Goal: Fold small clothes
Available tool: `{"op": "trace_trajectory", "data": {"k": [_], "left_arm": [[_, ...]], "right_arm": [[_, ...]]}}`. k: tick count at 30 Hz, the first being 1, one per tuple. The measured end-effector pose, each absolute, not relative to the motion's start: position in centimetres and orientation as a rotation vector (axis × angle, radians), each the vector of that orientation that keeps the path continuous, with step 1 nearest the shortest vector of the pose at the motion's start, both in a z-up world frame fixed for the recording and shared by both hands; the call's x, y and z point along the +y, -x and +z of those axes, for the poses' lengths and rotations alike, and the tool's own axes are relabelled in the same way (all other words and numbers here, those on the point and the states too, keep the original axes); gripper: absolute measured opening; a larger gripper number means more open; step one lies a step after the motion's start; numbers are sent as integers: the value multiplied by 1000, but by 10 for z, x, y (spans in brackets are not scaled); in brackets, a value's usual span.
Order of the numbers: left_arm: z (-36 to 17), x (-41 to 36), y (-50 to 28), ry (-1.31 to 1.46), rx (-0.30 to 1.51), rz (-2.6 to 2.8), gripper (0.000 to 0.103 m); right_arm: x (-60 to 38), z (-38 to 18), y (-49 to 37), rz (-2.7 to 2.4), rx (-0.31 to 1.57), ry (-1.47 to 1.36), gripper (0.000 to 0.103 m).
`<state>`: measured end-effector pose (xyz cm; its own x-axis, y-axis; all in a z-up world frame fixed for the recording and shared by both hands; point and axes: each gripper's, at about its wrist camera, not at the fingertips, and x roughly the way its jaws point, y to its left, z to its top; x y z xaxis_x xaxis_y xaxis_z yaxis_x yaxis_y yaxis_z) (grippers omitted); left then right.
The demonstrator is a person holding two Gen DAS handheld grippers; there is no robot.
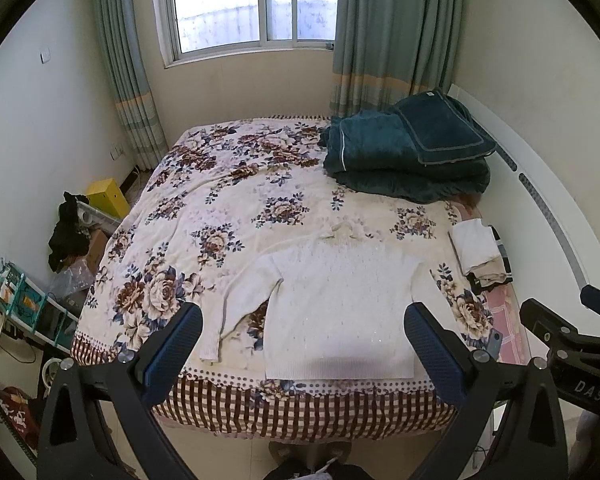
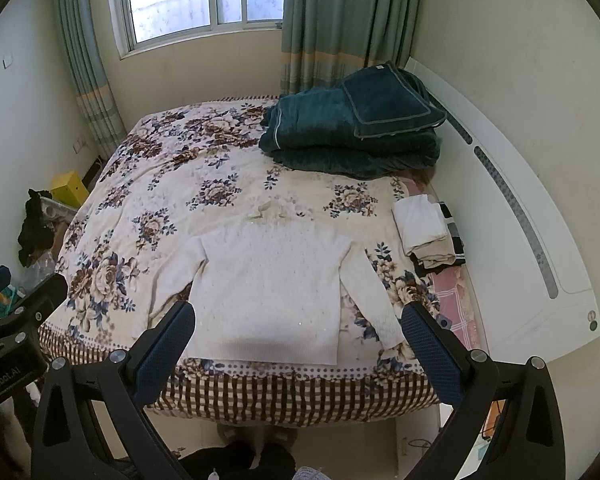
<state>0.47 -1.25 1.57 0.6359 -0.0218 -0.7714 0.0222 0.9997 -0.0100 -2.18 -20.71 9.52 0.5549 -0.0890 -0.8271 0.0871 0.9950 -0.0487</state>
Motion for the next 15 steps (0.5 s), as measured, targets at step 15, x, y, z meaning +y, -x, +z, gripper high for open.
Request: {"op": "trace_trajectory", "data": {"k": [15], "left_arm": [[22, -16, -4, -10, 857, -26, 103]], "right_arm": [[-218, 101, 24, -107, 959, -23, 103]]}}
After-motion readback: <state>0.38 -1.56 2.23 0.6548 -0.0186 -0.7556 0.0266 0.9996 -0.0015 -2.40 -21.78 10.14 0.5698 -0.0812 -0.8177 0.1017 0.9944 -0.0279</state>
